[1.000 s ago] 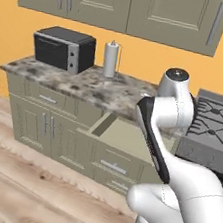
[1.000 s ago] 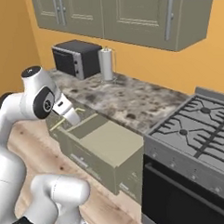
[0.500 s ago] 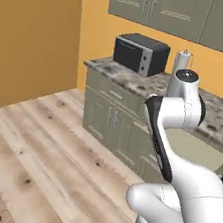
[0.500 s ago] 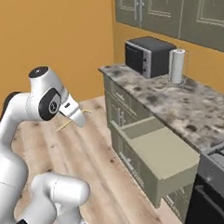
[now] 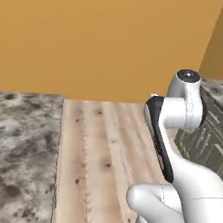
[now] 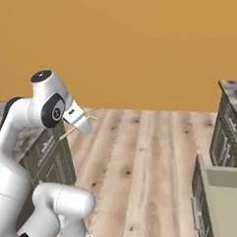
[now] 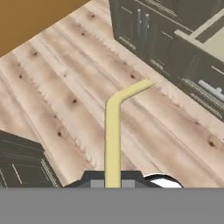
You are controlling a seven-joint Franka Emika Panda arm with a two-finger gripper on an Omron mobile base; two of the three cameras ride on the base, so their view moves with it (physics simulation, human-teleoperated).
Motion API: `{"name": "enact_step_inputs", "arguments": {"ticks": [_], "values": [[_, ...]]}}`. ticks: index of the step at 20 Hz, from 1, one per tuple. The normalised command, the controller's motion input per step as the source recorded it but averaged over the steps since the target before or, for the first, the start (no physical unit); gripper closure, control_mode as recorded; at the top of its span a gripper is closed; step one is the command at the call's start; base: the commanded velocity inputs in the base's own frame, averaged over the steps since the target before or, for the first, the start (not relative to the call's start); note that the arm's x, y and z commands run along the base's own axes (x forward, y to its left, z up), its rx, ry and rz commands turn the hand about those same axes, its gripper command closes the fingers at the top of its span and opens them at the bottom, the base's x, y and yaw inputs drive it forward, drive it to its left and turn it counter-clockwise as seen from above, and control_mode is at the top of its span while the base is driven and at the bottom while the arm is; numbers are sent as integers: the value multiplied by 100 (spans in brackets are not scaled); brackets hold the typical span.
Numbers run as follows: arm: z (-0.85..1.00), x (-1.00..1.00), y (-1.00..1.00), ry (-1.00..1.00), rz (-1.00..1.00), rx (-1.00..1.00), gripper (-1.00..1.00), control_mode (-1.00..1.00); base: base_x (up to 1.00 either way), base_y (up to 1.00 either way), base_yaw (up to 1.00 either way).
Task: Take a straw from the drawer in front and place it inside the glass cup on the dining counter.
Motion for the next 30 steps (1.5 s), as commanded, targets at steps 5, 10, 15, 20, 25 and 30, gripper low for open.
{"name": "enact_step_inputs", "arguments": {"ticks": [5,10,15,20,25,30], "values": [[0,0,0,0,0,0,100,100,5,1,83],[0,0,0,0,0,0,100,100,3,0,76],[0,0,0,0,0,0,100,100,0,0,74],[0,0,0,0,0,0,100,100,0,0,74],[0,0,0,0,0,0,100,100,0,0,72],[0,0,0,0,0,0,100,100,13,0,32]]}}
